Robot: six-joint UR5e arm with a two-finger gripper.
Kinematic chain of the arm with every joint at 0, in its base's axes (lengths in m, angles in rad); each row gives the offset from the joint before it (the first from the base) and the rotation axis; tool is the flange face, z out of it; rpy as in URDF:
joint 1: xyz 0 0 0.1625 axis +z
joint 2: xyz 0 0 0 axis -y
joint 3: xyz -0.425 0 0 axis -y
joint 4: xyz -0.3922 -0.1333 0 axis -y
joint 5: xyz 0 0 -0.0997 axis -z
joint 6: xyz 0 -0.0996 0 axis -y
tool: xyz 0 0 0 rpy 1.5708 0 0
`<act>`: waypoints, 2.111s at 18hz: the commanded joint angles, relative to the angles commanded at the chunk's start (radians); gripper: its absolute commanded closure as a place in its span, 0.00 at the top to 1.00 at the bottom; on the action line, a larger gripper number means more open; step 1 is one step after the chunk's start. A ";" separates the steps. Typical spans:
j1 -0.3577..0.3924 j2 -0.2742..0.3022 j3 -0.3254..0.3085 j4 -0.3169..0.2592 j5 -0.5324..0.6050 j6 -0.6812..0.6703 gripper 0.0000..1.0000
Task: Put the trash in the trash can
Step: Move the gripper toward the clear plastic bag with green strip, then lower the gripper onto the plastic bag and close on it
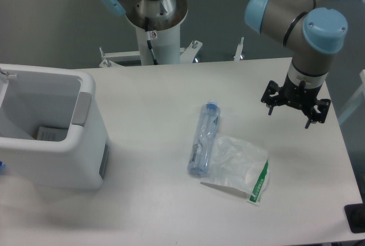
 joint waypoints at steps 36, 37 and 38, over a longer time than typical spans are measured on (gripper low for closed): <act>-0.291 -0.322 0.143 0.100 0.179 0.190 1.00; -0.293 -0.324 0.140 0.097 0.179 0.228 1.00; -0.295 -0.322 0.138 0.094 0.179 0.253 1.00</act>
